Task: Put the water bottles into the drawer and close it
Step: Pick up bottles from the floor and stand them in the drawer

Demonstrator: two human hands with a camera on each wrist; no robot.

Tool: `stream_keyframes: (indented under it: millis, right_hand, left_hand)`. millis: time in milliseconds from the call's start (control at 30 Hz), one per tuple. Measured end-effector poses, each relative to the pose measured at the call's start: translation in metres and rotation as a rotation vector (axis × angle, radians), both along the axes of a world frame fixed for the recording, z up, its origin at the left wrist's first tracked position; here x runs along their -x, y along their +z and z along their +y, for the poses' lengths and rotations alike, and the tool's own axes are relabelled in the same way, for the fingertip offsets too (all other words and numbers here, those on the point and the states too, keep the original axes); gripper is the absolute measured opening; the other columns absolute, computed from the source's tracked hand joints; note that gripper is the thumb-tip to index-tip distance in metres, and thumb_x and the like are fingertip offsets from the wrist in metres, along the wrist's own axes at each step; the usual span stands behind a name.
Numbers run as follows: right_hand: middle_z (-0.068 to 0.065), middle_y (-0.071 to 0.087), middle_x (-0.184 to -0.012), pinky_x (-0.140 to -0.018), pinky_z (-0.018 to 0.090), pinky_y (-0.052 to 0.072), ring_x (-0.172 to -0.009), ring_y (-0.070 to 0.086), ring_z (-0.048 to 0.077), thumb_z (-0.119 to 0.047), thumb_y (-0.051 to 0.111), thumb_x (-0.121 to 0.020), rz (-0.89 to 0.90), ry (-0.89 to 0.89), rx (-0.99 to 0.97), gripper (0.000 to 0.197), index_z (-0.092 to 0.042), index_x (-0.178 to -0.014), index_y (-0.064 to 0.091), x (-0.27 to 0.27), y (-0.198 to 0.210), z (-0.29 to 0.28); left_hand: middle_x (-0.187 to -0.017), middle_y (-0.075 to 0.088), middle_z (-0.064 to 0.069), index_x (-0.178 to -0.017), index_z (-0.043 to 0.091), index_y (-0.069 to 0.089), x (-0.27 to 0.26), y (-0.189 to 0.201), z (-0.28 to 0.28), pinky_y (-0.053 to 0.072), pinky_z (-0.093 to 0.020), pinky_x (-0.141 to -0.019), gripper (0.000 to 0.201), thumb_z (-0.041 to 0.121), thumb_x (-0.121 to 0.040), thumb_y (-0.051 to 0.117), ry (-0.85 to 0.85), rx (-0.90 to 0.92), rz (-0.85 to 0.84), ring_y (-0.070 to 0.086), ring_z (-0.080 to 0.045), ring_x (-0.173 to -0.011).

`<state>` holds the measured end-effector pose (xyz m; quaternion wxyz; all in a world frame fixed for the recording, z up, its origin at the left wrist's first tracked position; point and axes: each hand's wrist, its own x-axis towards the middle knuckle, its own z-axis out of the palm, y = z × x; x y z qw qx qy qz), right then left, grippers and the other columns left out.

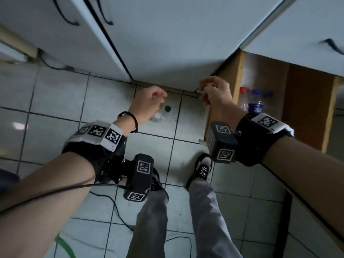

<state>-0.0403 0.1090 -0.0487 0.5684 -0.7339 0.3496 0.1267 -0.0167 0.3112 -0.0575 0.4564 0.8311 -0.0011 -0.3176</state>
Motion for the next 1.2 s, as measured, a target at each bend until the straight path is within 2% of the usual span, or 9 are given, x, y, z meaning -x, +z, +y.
stream_keyframes:
  millis: [100,233,333,433,567,700,833,1033,1200]
  right_hand:
    - [-0.001,0.057,-0.08,-0.038,0.018,0.049,-0.043,0.056,0.0,0.001,0.042,-0.09,0.169,0.212,-0.059,0.024,-0.016,-0.092,0.059,0.006,-0.028,0.038]
    - [0.003,0.056,-0.091,-0.047,0.021,0.052,-0.066,0.057,0.013,-0.003,0.047,-0.093,0.318,0.391,-0.078,0.024,-0.021,-0.082,0.059,0.021,-0.079,0.063]
    - [0.007,0.054,-0.093,-0.056,0.025,0.051,-0.069,0.055,0.014,-0.001,0.043,-0.094,0.398,0.408,-0.038,0.02,-0.013,-0.095,0.06,0.029,-0.117,0.066]
    - [0.009,0.055,-0.09,-0.06,0.025,0.053,-0.069,0.056,0.015,0.001,0.039,-0.094,0.42,0.387,0.028,0.031,-0.01,-0.115,0.059,0.027,-0.16,0.067]
    - [0.014,0.052,-0.107,-0.064,0.027,0.058,-0.068,0.059,0.017,0.005,0.037,-0.093,0.364,0.282,-0.01,0.039,-0.013,-0.12,0.058,0.014,-0.208,0.07]
    - [0.013,0.048,-0.121,-0.056,0.024,0.056,-0.074,0.055,0.015,0.008,0.04,-0.09,0.312,0.316,-0.012,0.053,-0.02,-0.134,0.048,-0.003,-0.246,0.076]
    - [0.01,0.048,-0.133,-0.049,0.02,0.044,-0.076,0.052,0.015,-0.002,0.044,-0.093,0.291,0.532,0.136,0.055,-0.023,-0.144,0.038,-0.007,-0.269,0.07]
    - [0.01,0.059,-0.114,-0.053,0.027,0.049,-0.073,0.06,0.021,-0.013,0.064,-0.086,0.297,0.533,0.11,0.048,-0.021,-0.129,0.046,-0.013,-0.3,0.068]
    - [0.012,0.06,-0.094,-0.061,0.038,0.055,-0.068,0.061,0.025,-0.015,0.068,-0.081,0.235,0.491,0.153,0.032,-0.013,-0.106,0.048,-0.018,-0.312,0.069]
  left_hand:
    - [-0.102,0.057,0.007,-0.112,0.014,0.062,0.01,-0.022,0.045,0.045,-0.024,-0.083,0.024,0.013,-0.093,0.048,0.006,-0.12,0.025,0.055,-0.01,-0.093]
    - [-0.102,0.055,0.004,-0.11,0.017,0.059,0.026,-0.069,0.076,0.039,-0.024,-0.078,0.021,0.013,-0.09,0.053,0.043,-0.192,0.057,0.052,-0.012,-0.093]
    - [-0.099,0.054,0.004,-0.111,0.016,0.06,0.035,-0.109,0.078,0.039,-0.024,-0.075,0.023,0.014,-0.088,0.058,0.023,-0.178,0.055,0.052,-0.012,-0.09]
    - [-0.099,0.053,0.002,-0.117,0.014,0.06,0.03,-0.149,0.075,0.049,-0.029,-0.075,0.03,0.014,-0.087,0.059,0.004,-0.176,0.031,0.054,-0.016,-0.085]
    - [-0.112,0.052,0.001,-0.13,0.021,0.054,0.019,-0.207,0.056,0.048,-0.029,-0.085,0.044,0.017,-0.086,0.062,-0.106,-0.17,0.006,0.056,-0.016,-0.094]
    - [-0.133,0.051,-0.006,-0.137,0.026,0.048,0.016,-0.252,0.039,0.043,-0.027,-0.094,0.051,0.019,-0.087,0.06,-0.197,-0.171,-0.049,0.055,-0.02,-0.113]
    - [-0.139,0.048,-0.009,-0.14,0.025,0.045,0.019,-0.281,0.028,0.043,-0.026,-0.094,0.051,0.02,-0.091,0.056,-0.283,-0.206,-0.06,0.057,-0.024,-0.112]
    - [-0.132,0.052,-0.007,-0.131,0.024,0.056,0.018,-0.306,0.018,0.042,-0.031,-0.101,0.041,0.019,-0.09,0.06,-0.241,-0.242,-0.096,0.057,-0.023,-0.113]
    - [-0.11,0.05,-0.001,-0.105,0.015,0.067,0.013,-0.311,0.015,0.035,-0.02,-0.082,0.024,0.011,-0.081,0.068,-0.215,-0.304,-0.184,0.05,-0.016,-0.092]
